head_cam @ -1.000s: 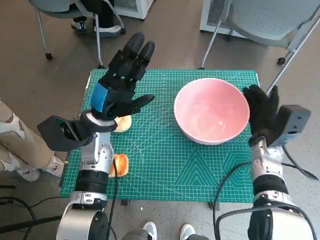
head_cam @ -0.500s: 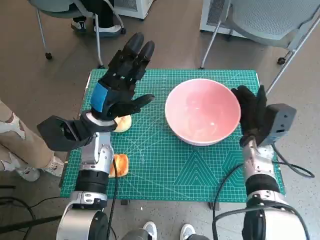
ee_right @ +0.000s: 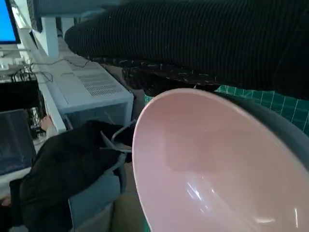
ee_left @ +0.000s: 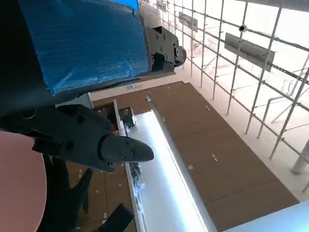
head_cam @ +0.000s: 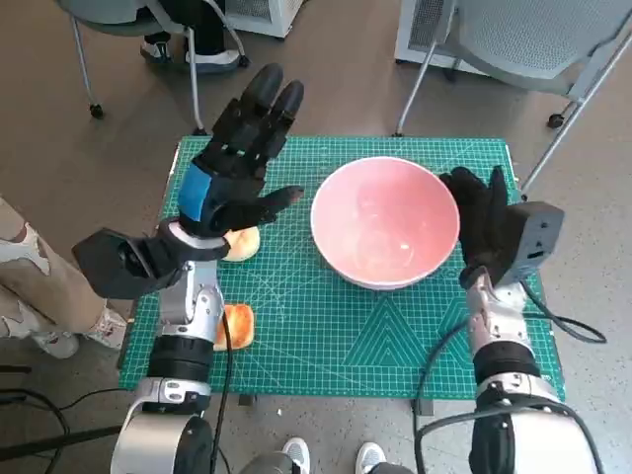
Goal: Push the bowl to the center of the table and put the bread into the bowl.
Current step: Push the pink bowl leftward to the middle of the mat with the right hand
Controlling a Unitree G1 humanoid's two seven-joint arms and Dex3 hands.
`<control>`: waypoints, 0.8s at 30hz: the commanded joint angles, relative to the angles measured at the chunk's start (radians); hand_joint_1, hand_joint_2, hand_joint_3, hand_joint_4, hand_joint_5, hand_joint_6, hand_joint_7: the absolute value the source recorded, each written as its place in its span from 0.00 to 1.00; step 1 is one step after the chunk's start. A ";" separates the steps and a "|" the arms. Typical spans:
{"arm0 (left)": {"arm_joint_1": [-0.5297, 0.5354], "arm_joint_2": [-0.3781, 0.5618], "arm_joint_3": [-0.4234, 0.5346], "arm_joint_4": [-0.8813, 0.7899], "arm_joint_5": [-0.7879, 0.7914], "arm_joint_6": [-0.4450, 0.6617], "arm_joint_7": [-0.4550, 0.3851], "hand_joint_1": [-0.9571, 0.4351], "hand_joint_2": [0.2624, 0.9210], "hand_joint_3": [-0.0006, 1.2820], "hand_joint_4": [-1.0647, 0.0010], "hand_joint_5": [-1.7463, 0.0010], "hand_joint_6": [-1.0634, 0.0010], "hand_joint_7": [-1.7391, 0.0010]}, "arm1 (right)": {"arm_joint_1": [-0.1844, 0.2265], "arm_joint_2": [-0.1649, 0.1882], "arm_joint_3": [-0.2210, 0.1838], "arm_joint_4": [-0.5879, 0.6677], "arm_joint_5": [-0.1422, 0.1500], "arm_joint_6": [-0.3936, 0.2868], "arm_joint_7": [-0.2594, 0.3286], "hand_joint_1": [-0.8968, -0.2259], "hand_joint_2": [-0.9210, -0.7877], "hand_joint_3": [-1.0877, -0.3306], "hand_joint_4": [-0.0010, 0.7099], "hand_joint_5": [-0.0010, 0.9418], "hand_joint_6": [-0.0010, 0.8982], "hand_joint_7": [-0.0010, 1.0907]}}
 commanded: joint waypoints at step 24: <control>0.023 0.001 0.004 -0.010 -0.007 -0.019 0.014 0.57 1.00 0.19 0.95 1.00 0.82 0.99 | 0.003 0.039 0.030 0.018 -0.021 0.013 -0.014 0.40 0.00 0.37 0.38 0.01 0.33 0.09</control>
